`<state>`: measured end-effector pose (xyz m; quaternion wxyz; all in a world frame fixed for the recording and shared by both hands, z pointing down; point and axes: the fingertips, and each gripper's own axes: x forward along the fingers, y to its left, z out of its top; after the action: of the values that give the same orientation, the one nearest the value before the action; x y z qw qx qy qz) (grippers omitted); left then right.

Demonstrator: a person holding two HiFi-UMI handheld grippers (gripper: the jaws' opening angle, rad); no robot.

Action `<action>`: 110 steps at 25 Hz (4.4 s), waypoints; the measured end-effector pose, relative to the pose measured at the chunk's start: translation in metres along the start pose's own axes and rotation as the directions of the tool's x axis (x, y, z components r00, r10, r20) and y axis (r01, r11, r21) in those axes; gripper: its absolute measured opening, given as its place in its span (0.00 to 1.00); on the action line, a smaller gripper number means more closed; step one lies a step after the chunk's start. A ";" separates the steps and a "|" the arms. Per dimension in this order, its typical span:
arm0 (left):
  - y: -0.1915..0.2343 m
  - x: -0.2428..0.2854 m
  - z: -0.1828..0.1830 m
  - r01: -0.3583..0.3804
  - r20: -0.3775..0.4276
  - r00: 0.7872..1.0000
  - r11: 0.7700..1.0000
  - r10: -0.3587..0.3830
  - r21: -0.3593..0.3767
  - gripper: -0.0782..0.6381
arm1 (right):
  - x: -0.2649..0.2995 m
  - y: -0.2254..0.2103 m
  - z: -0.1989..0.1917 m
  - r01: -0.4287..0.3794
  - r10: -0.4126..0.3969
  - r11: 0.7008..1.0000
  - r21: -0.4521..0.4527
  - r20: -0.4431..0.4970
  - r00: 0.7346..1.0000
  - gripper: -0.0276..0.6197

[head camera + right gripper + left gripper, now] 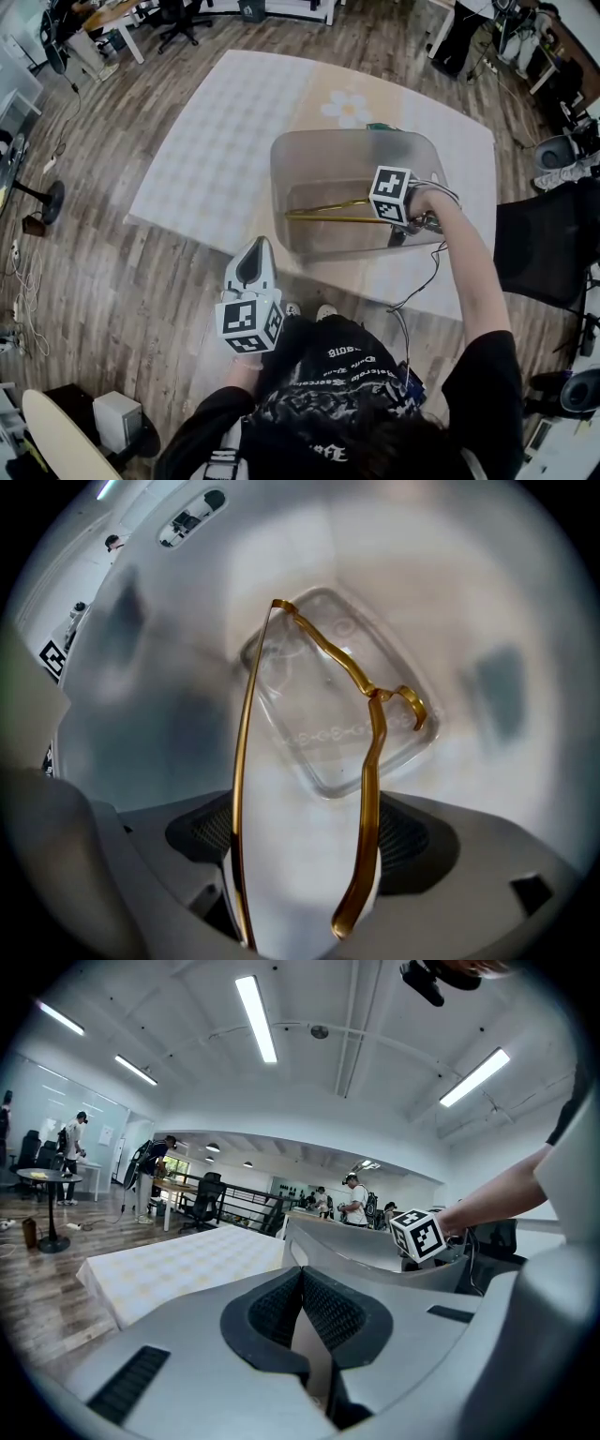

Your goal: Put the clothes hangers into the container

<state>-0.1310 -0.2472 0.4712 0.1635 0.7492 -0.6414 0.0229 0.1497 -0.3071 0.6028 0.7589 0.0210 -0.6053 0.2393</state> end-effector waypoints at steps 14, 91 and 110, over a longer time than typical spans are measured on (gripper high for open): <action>-0.006 -0.001 0.000 0.038 0.009 0.999 0.999 -0.038 0.009 0.14 | -0.064 -0.004 0.015 0.124 -0.117 0.992 -0.008 0.278 0.953 0.78; -0.092 -0.025 0.018 0.324 0.082 0.938 0.937 -0.336 0.133 0.14 | -0.120 0.106 -0.087 0.022 -0.748 0.630 0.776 0.614 -0.253 0.05; -0.098 -0.024 0.004 0.330 0.053 0.939 0.934 -0.339 0.134 0.14 | -0.106 0.102 -0.093 0.075 -0.774 0.600 0.797 0.601 -0.197 0.05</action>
<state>-0.0410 -0.2128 0.4405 0.0944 0.8564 -0.5075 0.0058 0.1785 -0.2227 0.4529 0.1095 0.5918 -0.7986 0.0017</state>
